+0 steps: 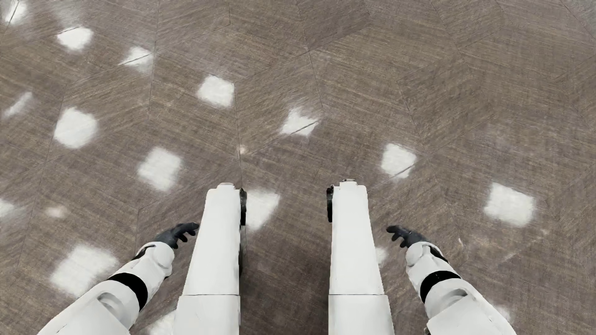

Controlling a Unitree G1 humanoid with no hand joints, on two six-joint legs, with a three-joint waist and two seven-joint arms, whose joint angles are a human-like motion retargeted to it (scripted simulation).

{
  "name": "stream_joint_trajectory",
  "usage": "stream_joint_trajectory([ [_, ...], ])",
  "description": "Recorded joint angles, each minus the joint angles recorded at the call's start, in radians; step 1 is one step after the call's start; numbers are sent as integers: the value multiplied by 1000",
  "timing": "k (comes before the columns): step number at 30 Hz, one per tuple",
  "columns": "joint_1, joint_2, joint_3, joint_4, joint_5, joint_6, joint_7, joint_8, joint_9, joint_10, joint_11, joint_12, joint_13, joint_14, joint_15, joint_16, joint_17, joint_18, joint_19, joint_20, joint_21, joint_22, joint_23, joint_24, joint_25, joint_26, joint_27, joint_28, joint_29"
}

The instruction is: Rise from dark chair

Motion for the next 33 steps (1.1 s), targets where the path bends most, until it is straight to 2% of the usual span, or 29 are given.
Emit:
stream_joint_trajectory([
  [9,-19,-19,1,-1,6,-2,-3,1,14,-1,-2,-27,-22,-1,0,4,-2,-5,-2,1,6,6,-7,-5,-2,-3,-6,16,-17],
  [14,-59,-60,5,1,10,-7,-7,6,56,0,1,-78,-62,-6,-4,5,-7,-25,2,0,-2,14,-2,-13,9,-9,-20,26,-34],
  [16,-90,-90,5,4,11,-8,-12,8,77,2,2,-95,-87,-14,-8,16,-12,-37,7,-1,-4,-5,-2,0,13,-14,-24,30,-36],
  [20,-164,-168,5,8,14,-10,-21,17,114,-6,-8,-164,-151,-53,-28,24,-24,-65,16,2,8,-4,2,-1,16,-25,-35,31,-44],
  [23,-179,-189,8,5,17,-17,-20,17,116,-50,-52,-175,-159,-107,-56,32,-37,-68,17,-7,60,-11,-9,-2,36,-41,-48,36,-58],
  [25,-140,-158,10,9,15,-23,-11,11,100,-126,-122,-163,-142,-121,-59,29,-46,-67,18,3,95,0,-10,-11,39,-49,-56,48,-73],
  [28,-17,-30,7,10,8,-16,14,-15,50,-287,-281,-90,-62,-116,-56,30,-42,-55,6,20,80,0,-33,-9,42,-49,-66,57,-93],
  [30,92,86,8,7,1,-13,36,-39,3,-424,-416,-31,19,-102,-48,32,-41,-40,-5,39,55,-3,-38,2,24,-49,-65,52,-85],
  [33,302,303,10,8,-1,-15,63,-82,-85,-689,-667,80,158,-62,-42,48,-38,-46,-13,85,16,-10,-26,20,-11,-44,-52,35,-48],
])
